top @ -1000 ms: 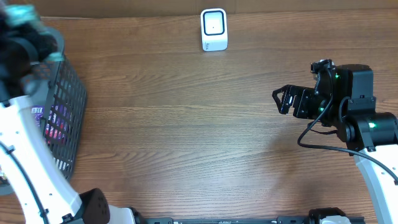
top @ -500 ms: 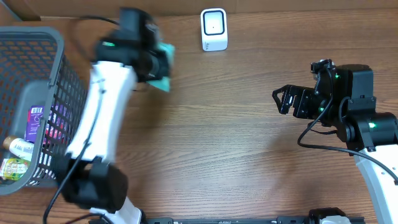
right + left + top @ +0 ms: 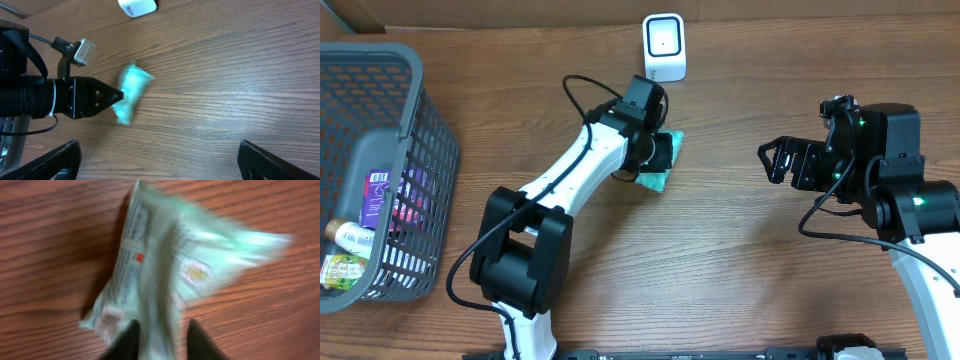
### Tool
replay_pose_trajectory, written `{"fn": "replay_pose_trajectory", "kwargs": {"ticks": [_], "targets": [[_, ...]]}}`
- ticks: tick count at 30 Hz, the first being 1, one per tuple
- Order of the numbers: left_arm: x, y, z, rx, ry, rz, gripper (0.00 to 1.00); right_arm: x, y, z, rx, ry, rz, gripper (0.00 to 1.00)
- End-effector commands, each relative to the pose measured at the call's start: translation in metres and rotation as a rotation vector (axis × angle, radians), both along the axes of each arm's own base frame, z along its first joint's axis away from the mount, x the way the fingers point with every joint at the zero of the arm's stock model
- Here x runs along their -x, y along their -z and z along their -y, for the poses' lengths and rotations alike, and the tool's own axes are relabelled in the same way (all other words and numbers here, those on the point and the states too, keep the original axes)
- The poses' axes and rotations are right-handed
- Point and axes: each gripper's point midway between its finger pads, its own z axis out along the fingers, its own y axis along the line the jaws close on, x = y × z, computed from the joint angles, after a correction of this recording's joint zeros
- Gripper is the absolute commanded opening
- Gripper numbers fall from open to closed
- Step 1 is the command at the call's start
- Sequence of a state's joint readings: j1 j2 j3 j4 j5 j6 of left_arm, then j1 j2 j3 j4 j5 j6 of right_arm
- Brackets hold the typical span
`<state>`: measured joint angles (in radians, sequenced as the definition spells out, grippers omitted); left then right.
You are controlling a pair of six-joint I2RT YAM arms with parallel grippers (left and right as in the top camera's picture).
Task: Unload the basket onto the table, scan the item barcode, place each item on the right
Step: 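Grasp the green-white snack pack and carry it toward the scanner, then release the green-white pack on the table near the scanner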
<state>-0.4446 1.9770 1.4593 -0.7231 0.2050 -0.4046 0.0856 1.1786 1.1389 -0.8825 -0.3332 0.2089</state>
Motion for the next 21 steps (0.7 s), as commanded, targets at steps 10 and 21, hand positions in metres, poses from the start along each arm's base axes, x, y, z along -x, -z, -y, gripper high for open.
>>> {"fn": "replay_pose_trajectory", "kwargs": {"ticks": [10, 21], "targets": [[-0.024, -0.081, 0.006, 0.028, 0.049, 0.143, 0.7, -0.003, -0.008, -0.002, 0.0, -0.009, 0.025, 1.0], [-0.034, -0.233, -0.065, 0.005, -0.038, 0.35, 0.75, -0.003, -0.008, -0.002, 0.0, -0.009, 0.025, 1.0]]}}
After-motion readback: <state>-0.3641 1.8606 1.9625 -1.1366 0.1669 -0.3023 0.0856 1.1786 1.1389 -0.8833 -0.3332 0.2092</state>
